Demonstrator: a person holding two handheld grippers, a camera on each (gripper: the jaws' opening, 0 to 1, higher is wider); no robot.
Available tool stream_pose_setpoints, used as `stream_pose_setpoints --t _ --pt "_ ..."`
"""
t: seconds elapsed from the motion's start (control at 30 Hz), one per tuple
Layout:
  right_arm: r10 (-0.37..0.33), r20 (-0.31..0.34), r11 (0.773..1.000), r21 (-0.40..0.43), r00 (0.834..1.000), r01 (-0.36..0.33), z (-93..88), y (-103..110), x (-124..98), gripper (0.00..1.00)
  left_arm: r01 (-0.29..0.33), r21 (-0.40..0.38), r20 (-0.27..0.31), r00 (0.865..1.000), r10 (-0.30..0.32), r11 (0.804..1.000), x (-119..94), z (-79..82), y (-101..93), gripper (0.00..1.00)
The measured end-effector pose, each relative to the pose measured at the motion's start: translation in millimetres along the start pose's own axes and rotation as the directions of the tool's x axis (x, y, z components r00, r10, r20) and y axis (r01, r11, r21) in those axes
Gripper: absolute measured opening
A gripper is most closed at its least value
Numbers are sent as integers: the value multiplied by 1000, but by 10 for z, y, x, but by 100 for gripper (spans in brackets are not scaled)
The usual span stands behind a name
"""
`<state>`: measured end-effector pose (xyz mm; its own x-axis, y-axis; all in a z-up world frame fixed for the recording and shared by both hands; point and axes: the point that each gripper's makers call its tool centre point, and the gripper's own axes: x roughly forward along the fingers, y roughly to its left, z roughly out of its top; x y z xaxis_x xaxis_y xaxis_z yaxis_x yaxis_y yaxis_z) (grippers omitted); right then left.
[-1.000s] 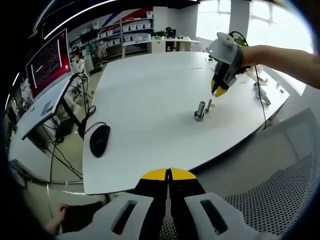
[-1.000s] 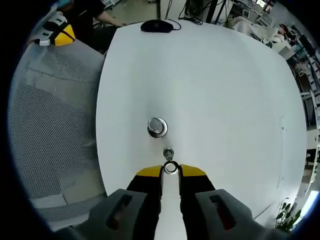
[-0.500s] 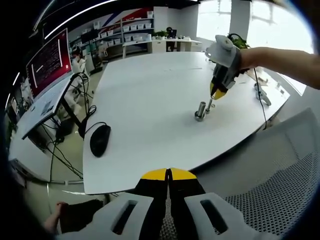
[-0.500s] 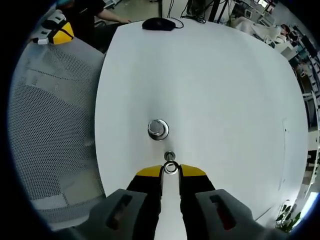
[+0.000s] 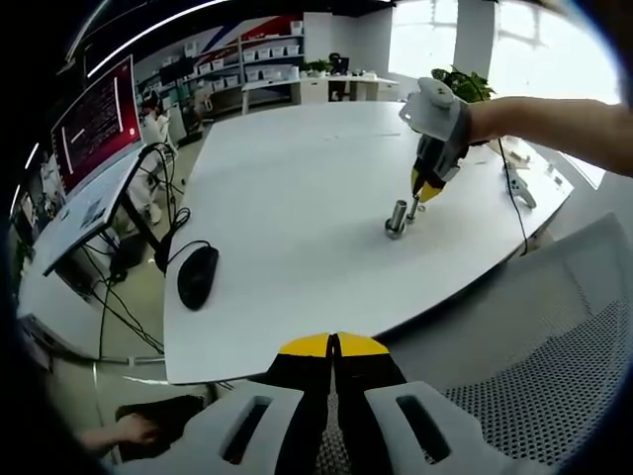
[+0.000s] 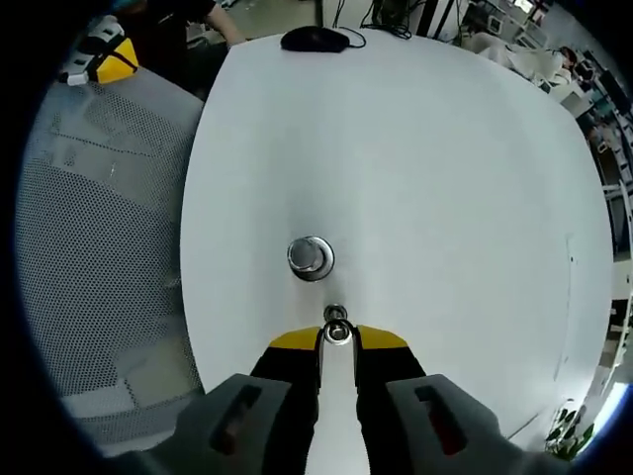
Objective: Place the washer onto the threaded stud by aligning its center hole with the stud, sliding it down to the base, and recovering from edge contact or off-axis alignment until the washer reaches the visible bottom stop.
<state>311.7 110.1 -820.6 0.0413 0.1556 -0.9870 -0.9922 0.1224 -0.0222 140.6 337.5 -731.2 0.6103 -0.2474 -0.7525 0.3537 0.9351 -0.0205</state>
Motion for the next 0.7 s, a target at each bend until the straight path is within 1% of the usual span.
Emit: stream_pose_setpoints --t 0.37,0.47,0.6,0.7 --pt "16 -16 1000 9 1000 -16 -21 29 241 14 1 4 -22 1000 -1 1000 11 -27 0 0" --pt "17 -21 1000 8 1000 -17 -21 29 300 14 -7 3 -39 999 7 1000 16 -57 11 0" --pt "13 -21 1000 11 1000 -13 -20 25 334 14 -2 1 -29 1000 2 1000 13 -41 6 0" --pt "15 -19 1000 21 1000 -14 -25 18 357 14 -3 2 -34 999 3 1000 12 -51 7 0"
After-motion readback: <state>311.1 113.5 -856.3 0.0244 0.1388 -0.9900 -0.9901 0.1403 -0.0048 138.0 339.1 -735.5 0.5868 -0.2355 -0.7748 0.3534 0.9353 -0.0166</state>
